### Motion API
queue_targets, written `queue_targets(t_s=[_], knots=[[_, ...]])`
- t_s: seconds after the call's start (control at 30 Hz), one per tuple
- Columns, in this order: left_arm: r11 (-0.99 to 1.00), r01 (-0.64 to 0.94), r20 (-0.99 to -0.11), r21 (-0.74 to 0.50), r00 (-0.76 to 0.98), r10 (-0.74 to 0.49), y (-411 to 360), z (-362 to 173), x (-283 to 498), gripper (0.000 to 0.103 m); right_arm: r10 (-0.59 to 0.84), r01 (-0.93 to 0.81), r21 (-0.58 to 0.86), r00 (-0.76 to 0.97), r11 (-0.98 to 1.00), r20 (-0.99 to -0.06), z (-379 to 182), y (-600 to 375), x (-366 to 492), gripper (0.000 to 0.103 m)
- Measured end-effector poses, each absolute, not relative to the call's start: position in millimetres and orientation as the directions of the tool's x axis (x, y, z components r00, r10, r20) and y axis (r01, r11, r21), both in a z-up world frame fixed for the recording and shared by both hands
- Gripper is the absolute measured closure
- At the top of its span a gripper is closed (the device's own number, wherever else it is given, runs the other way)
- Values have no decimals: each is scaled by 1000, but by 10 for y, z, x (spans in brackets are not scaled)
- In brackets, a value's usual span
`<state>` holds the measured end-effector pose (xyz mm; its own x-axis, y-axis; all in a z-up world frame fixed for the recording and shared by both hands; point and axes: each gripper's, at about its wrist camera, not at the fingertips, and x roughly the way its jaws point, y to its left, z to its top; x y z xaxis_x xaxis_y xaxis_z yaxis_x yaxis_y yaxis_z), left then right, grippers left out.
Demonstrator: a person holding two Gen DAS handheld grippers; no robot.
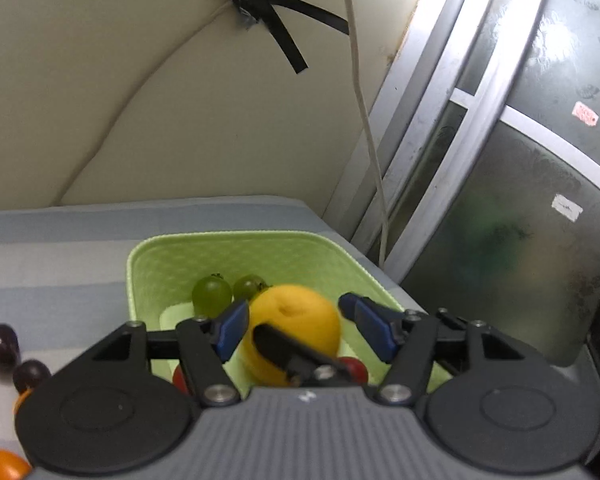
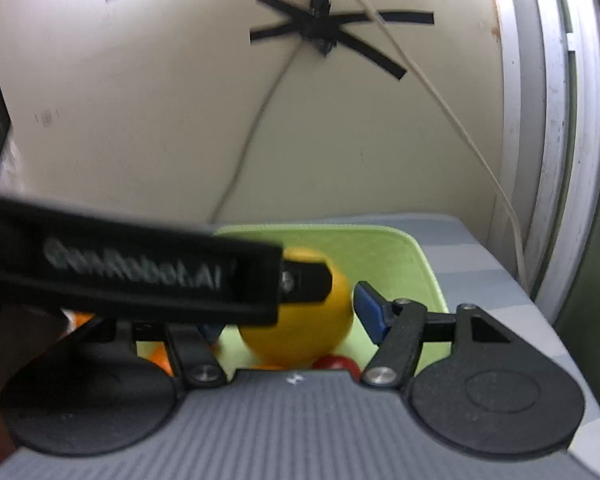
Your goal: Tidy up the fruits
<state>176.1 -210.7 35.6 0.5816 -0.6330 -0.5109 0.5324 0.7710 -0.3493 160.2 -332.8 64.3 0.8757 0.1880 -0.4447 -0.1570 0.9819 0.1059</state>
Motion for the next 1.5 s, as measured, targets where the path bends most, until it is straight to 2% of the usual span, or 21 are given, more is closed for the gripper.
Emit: queue_targets(t_s=[0.1,0.23,0.43,0.63,0.83,0.97,1.07,1.2,1.5], knots=[[783,525,-471,-334,626,-621,-1957,502,1595,43,183,-139,137,899,981,-399,679,-3403,1506,35],[826,504,-422,-252,711,-563,-1626,692,1141,42,178,-106,213,917,971,-357,706,-3521,1432,36],[869,450,-430,-206,756,-493,-1036,698,468,42,135,-78,209,952,975,-274,749,-3502,1235,36],[901,402,-498,-164,754,-428,-630,497,180,42,213,-112,298,918,948,-334,762,-3343,853,36],[917,375,-557,-132,737,-382,-449,231,104,42,293,-113,422,873,899,-390,530,-3038,369,35],[932,356,-572,-71,751,-331,-423,96,24,41,286,-134,371,873,919,-395,532,-2808,232,35],[932,351,-551,-94,761,-342,-352,80,-36,40,289,-132,356,853,925,-434,494,-2710,286,36],[935,342,-541,-97,770,-338,-355,83,-42,40,271,-140,308,857,941,-439,476,-2636,258,35],[938,336,-558,-91,763,-327,-388,69,-6,38,287,-146,329,853,933,-436,434,-2669,247,35]])
